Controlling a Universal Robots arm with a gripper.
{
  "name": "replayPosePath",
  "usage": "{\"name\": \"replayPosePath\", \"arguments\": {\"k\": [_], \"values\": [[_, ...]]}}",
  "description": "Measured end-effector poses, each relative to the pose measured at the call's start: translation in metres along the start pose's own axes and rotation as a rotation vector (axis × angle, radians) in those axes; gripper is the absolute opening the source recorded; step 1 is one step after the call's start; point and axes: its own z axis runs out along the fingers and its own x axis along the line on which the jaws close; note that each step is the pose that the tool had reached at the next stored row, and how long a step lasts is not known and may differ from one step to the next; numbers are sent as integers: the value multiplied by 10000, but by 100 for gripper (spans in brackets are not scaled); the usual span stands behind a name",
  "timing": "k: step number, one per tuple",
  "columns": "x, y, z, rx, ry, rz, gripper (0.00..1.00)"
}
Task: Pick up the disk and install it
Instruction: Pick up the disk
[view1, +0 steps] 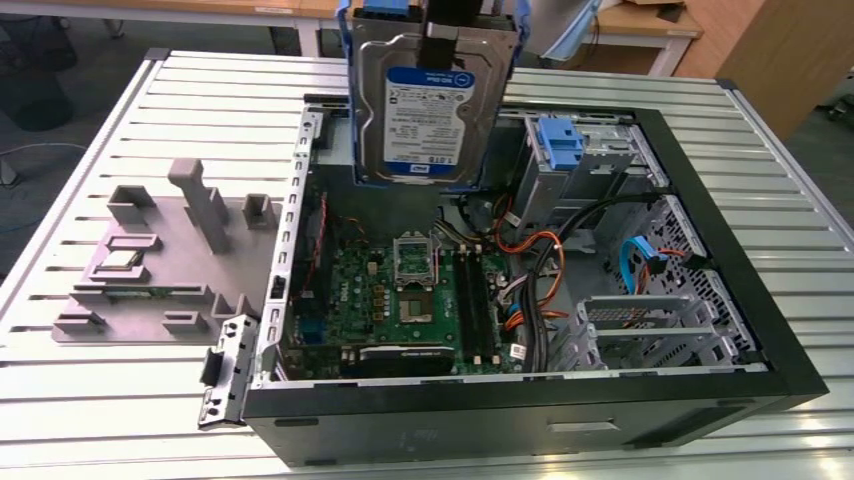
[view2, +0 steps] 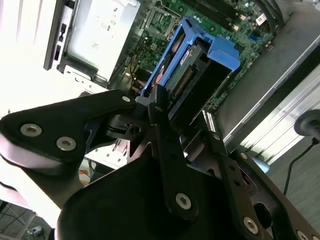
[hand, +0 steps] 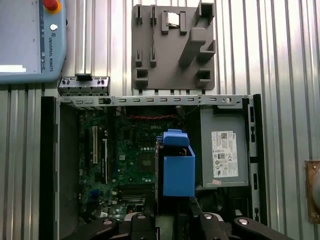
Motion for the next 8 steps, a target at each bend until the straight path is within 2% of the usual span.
{"name": "replayPosePath", "arguments": {"k": [4, 8], "values": [[7, -97, -2, -15, 2, 2, 35], [7, -160, -3, -17, 2, 1, 35]]}}
